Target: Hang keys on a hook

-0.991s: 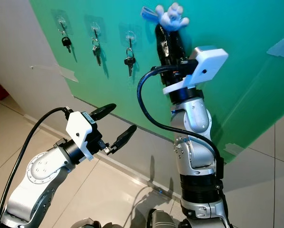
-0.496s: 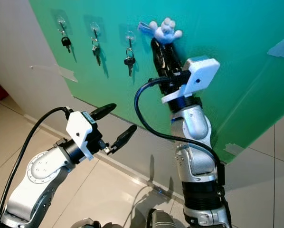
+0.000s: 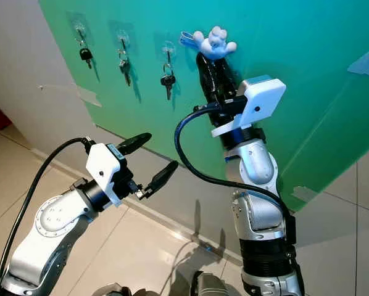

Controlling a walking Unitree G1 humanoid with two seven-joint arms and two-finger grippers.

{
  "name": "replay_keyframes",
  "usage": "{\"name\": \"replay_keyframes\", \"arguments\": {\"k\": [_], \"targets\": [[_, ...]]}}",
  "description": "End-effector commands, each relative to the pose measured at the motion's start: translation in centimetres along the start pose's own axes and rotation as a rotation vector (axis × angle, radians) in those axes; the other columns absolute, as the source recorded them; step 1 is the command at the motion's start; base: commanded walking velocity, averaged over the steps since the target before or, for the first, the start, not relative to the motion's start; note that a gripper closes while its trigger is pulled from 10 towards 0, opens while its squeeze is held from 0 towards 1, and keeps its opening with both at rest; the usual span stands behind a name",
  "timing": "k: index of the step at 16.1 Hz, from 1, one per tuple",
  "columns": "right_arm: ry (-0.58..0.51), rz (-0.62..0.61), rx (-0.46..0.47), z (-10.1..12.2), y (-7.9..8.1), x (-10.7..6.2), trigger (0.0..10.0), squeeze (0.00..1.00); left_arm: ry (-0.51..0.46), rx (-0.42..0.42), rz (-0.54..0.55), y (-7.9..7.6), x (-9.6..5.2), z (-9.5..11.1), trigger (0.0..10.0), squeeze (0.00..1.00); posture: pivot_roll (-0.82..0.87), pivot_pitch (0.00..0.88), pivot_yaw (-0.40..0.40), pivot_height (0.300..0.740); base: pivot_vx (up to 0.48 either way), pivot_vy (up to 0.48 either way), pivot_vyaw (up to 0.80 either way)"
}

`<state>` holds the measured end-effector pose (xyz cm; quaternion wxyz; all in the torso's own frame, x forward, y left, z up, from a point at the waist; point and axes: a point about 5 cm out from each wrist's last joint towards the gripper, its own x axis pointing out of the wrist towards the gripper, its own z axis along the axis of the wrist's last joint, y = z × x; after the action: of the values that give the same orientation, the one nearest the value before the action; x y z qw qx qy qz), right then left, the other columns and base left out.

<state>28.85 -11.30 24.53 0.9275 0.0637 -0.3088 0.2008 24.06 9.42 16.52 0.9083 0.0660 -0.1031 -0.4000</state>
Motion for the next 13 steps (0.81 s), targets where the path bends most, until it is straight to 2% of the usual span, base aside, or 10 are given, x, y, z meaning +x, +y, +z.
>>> {"name": "replay_keyframes", "arguments": {"k": [1,6,7,8,9,13], "targets": [[-0.015,-0.004,-0.008,0.48,-0.13,-0.12,10.0,0.00,0.001,0.011,-0.014,-0.07,0.02,0.03,10.0,0.00,-0.08,0.108,0.033,0.740,0.000,0.000,0.00],[-0.024,0.002,0.009,0.77,-0.04,0.10,10.0,0.00,-0.006,0.014,-0.003,-0.08,-0.08,0.08,10.0,0.00,-0.08,0.104,0.028,0.740,0.000,0.000,0.00],[-0.023,0.005,0.022,0.73,-0.02,0.09,10.0,0.55,-0.005,0.013,-0.004,-0.08,-0.09,0.08,10.0,0.00,-0.08,0.103,0.027,0.740,0.000,0.000,0.00],[-0.023,0.006,0.026,0.72,-0.02,0.09,10.0,0.55,-0.005,0.013,-0.004,-0.09,-0.10,0.08,10.0,0.00,-0.08,0.102,0.027,0.740,0.000,0.000,0.00],[-0.021,0.010,0.038,0.68,0.03,0.03,10.0,1.00,-0.006,0.012,-0.004,-0.12,-0.13,0.08,10.0,0.00,-0.08,0.101,0.027,0.740,0.000,0.000,0.00],[-0.021,0.022,0.050,0.75,0.10,-0.09,10.0,1.00,-0.007,0.009,-0.009,-0.25,-0.10,0.08,10.0,0.00,-0.08,0.103,0.029,0.740,0.000,0.000,0.00]]}}
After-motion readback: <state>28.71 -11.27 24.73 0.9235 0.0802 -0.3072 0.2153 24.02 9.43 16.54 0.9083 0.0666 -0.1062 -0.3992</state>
